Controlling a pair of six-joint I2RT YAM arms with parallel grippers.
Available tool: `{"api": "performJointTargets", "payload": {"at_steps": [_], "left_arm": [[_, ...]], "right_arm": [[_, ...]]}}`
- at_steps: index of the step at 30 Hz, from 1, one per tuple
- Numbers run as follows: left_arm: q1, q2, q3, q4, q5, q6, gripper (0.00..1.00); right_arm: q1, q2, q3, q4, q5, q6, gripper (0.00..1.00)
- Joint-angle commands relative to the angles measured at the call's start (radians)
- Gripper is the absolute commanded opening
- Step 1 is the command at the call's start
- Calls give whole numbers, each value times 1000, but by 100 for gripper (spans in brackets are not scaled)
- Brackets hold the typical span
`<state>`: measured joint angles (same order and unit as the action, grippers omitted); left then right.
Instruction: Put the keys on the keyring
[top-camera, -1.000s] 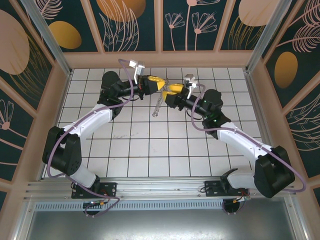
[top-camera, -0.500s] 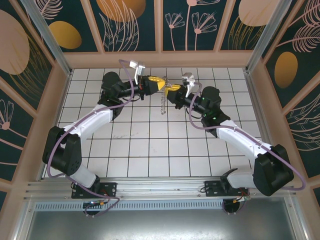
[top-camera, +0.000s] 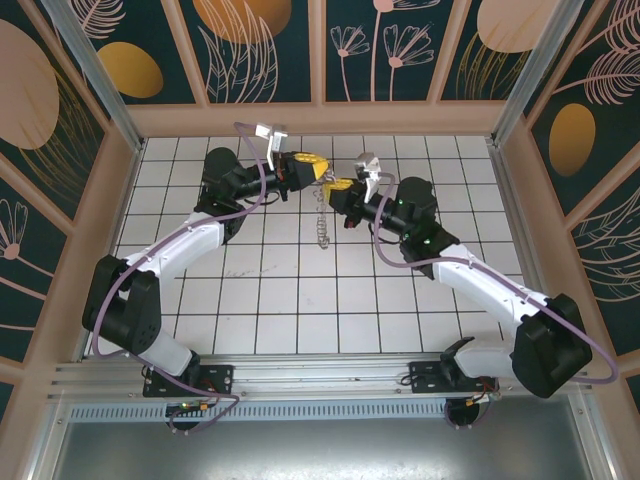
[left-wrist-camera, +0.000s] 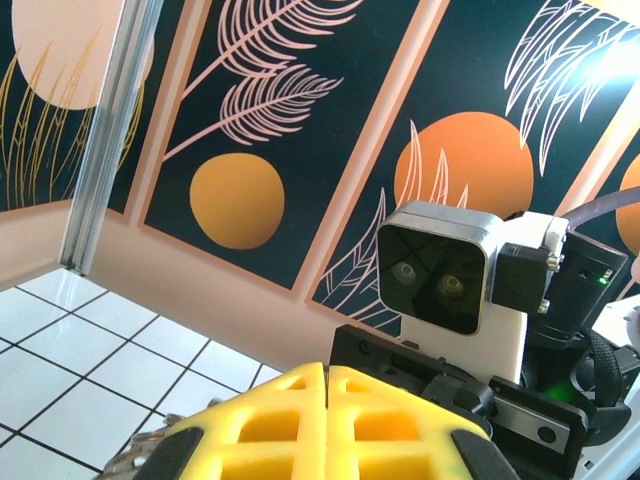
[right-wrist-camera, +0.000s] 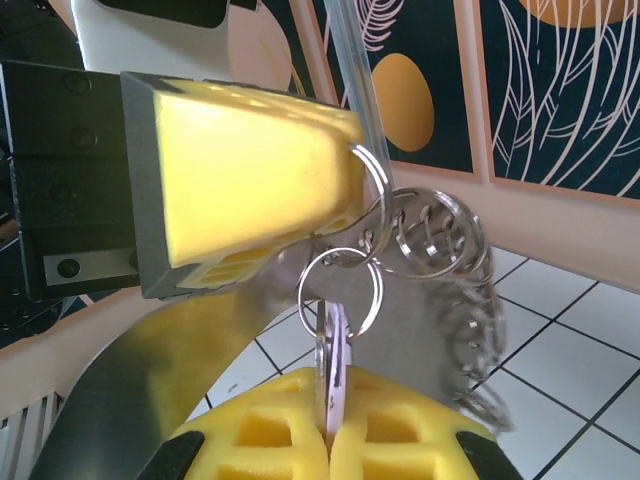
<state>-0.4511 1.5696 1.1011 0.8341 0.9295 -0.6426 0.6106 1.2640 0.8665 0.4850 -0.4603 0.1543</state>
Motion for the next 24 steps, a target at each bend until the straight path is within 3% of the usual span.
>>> {"api": "performJointTargets", "payload": {"at_steps": [1, 10, 13, 15, 24], "left_arm": [[-7, -30, -8, 84, -37, -26, 0], [-11, -20, -25, 108, -47, -39, 0], [-11, -19, -30, 117, -50, -45, 0], [-11, -19, -35, 127, -52, -51, 0], [-12, -2, -59, 220, -81, -132, 0]], "right_arm": [[30, 3, 16, -4, -6, -27, 0], [74, 50, 39, -35, 5, -50, 1], [67, 12, 9, -42, 30, -49, 24], [57, -29, -21, -46, 31, -39, 33], [-58, -259, -220, 119, -15, 162, 43]]}}
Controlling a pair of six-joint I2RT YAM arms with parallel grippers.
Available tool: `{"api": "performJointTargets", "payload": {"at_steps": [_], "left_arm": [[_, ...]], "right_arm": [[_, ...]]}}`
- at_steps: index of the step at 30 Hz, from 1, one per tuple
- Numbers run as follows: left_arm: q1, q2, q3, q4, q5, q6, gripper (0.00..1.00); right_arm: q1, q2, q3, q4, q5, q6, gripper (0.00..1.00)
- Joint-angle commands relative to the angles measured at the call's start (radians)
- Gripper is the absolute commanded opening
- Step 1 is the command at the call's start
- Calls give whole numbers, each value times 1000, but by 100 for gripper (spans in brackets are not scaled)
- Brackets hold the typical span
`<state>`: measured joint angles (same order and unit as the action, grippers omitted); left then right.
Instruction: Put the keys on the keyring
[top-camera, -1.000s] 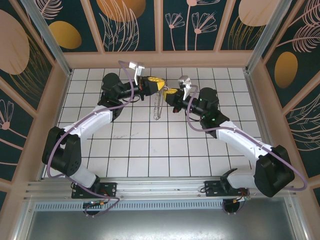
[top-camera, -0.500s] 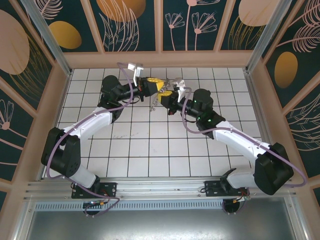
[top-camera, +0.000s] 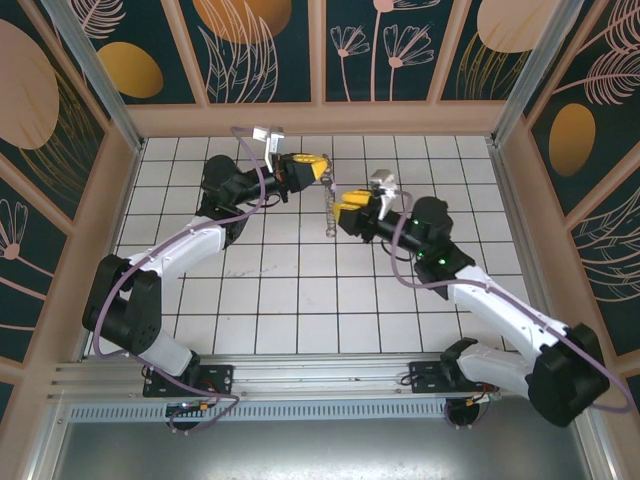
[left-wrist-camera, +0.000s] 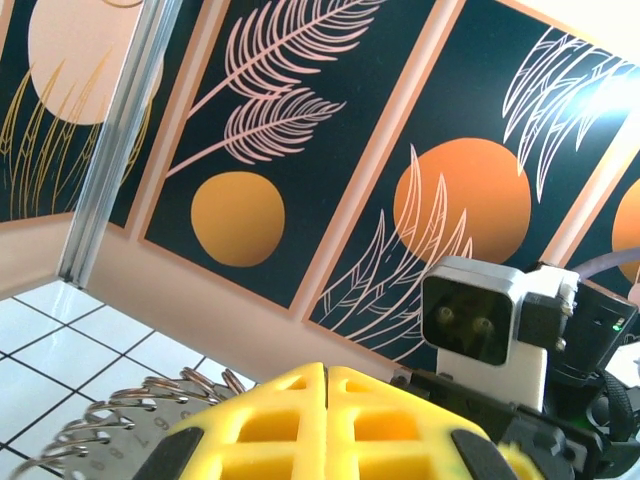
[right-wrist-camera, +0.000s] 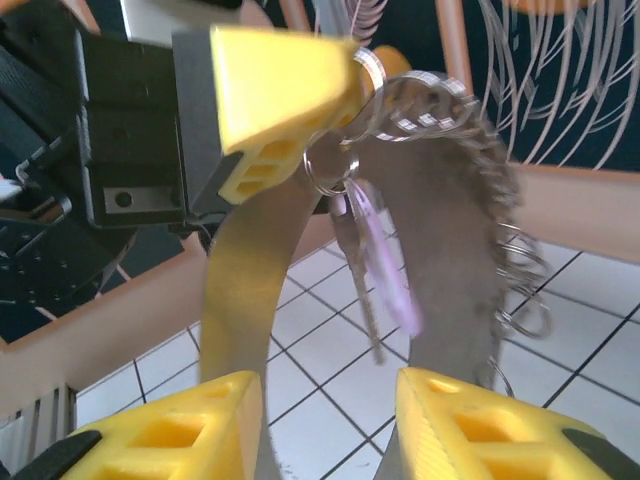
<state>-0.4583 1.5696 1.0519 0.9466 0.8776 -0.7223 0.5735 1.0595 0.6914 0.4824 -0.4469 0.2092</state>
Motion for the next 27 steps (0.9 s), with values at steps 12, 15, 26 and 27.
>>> {"api": "performJointTargets", "payload": {"at_steps": [12, 15, 26, 27], "left_arm": [[-5, -1, -63, 177, -145, -155, 0], [-5, -13, -73, 173, -165, -142, 0], [-5, -4, -73, 241, -158, -161, 0], [-5, 1, -73, 256, -153, -168, 0]], "right_arm": [[-73, -21, -20, 316, 135, 301, 44], [-87, 14, 4, 357, 152, 329, 44], [-95, 213, 66, 639, 6, 456, 44], [-95, 226, 66, 671, -16, 459, 44]]}}
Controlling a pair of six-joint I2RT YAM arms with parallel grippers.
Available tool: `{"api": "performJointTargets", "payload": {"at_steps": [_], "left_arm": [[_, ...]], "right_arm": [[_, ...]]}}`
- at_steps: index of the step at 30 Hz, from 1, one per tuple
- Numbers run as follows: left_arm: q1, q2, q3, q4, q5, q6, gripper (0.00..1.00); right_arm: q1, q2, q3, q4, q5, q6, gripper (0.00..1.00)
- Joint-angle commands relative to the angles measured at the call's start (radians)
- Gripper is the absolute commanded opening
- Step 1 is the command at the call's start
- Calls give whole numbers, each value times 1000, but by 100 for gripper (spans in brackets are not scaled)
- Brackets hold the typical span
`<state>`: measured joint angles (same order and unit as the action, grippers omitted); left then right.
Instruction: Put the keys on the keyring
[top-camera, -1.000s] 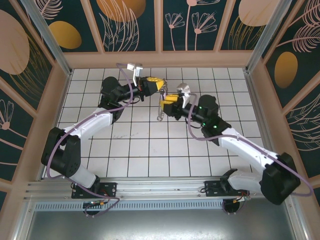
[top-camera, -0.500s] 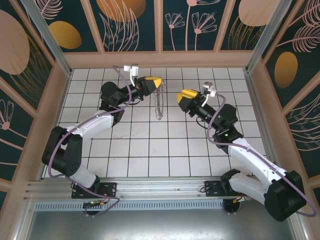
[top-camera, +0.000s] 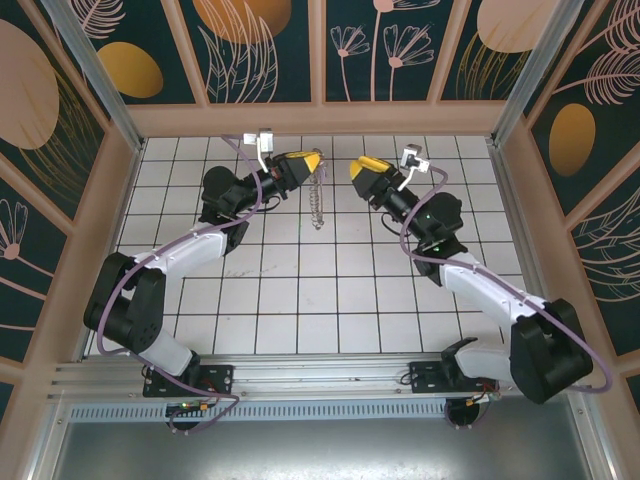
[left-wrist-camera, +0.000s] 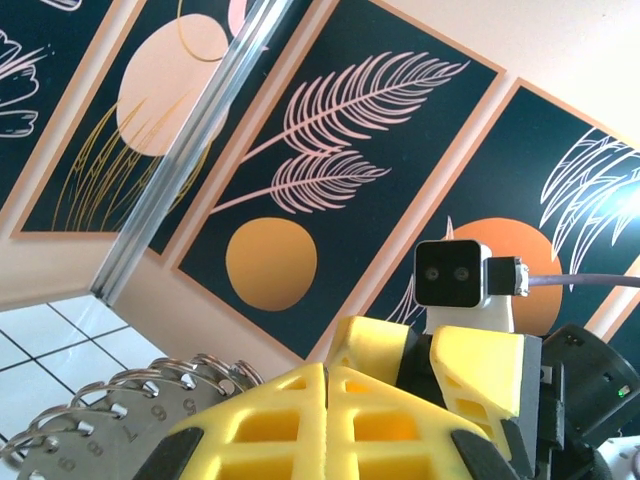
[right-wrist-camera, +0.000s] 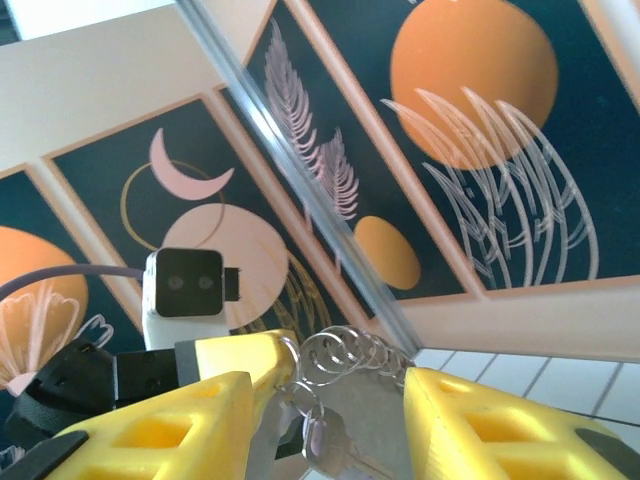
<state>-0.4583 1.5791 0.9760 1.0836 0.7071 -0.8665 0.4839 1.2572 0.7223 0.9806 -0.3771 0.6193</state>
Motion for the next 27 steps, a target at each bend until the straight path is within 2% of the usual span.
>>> {"api": "performJointTargets", "payload": {"at_steps": [1, 8, 16, 18, 20, 23, 25, 27], "left_arm": [[-5, -3, 2, 141, 23, -36, 0], [-5, 34, 3, 266, 32, -118, 0], [-6, 53, 3, 306, 33, -148, 0], [-6, 55, 2, 311, 34, -149, 0], [-6, 56, 2, 309, 29, -149, 0], [-7, 61, 2, 312, 26, -152, 0], [-6, 64, 3, 313, 29, -154, 0], [-5, 67, 7, 313, 29, -155, 0]], "right_arm": [[-5, 42, 37, 199, -111, 54, 44], [8, 145, 69, 351, -202, 85, 43], [47, 234, 121, 381, -238, 93, 40], [51, 249, 129, 380, -248, 99, 34], [54, 259, 134, 379, -256, 103, 22], [58, 264, 126, 378, -263, 103, 8], [57, 264, 118, 376, -264, 99, 2], [80, 264, 112, 374, -263, 97, 1]]}}
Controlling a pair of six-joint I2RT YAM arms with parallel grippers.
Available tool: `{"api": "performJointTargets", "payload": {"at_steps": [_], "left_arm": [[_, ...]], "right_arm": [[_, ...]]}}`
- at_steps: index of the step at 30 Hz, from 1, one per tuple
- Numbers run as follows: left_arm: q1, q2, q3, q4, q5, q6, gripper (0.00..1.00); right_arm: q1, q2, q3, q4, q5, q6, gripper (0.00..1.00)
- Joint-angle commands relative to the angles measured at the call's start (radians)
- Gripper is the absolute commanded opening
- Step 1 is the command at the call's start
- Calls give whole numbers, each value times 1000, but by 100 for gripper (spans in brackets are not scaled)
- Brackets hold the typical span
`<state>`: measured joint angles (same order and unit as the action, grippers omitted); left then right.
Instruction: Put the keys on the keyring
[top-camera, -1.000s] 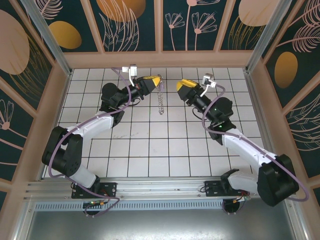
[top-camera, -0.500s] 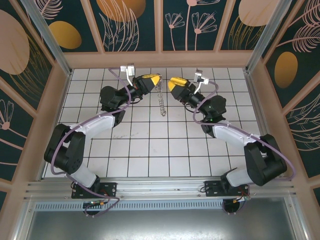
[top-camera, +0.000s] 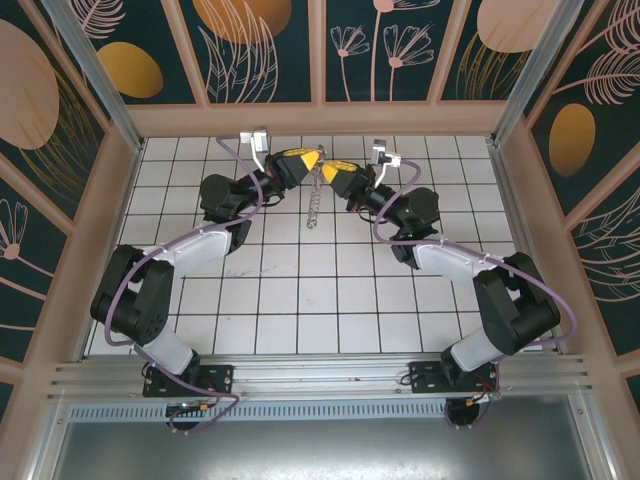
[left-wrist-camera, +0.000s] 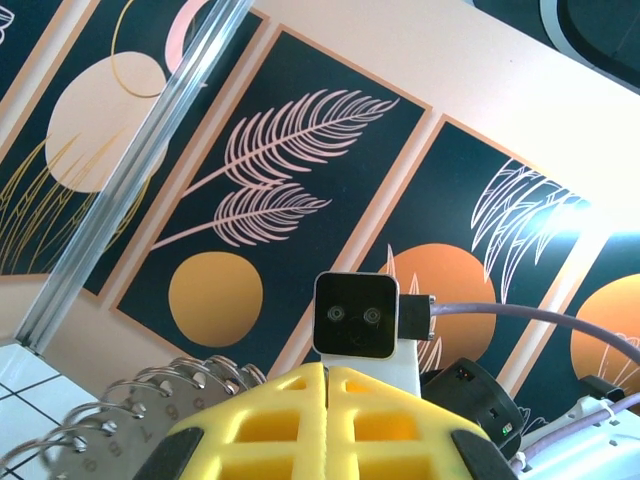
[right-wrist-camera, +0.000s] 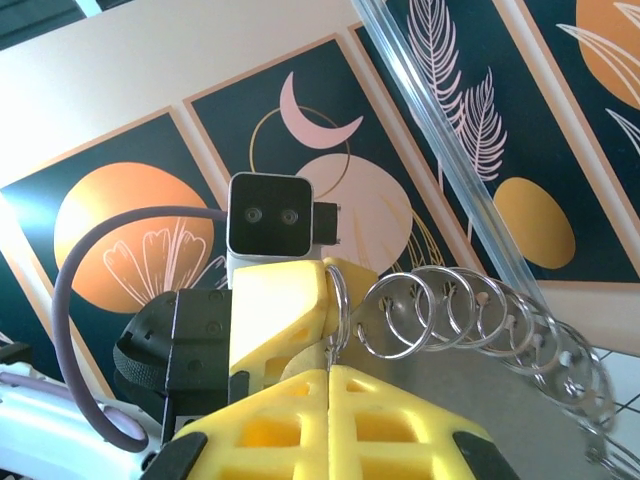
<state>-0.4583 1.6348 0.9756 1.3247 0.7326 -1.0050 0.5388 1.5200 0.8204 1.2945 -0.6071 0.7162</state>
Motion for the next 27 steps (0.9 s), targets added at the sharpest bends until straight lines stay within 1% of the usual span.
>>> {"api": "performJointTargets", "payload": {"at_steps": [1, 7, 12, 15, 18, 23, 27], "left_arm": [[-6, 12, 11, 71, 3, -18, 0], [-5, 17, 19, 70, 5, -22, 0], [-6, 20, 23, 67, -1, -22, 0], [-6, 20, 24, 67, 0, -24, 0], [-5, 19, 23, 64, -1, -23, 0], [-6, 27, 27, 76, 6, -28, 0], [-6, 37, 35, 86, 28, -33, 0]], "right_arm": [[28, 2, 13, 57, -35, -3, 1], [51, 6, 23, 22, -59, -14, 0], [75, -11, 28, -77, -60, -65, 0], [70, -43, 8, -115, -49, -84, 18], [55, -113, -29, -159, -26, -111, 30], [38, -241, -91, -219, 17, -148, 31], [33, -312, -112, -234, 111, -148, 35]]}}
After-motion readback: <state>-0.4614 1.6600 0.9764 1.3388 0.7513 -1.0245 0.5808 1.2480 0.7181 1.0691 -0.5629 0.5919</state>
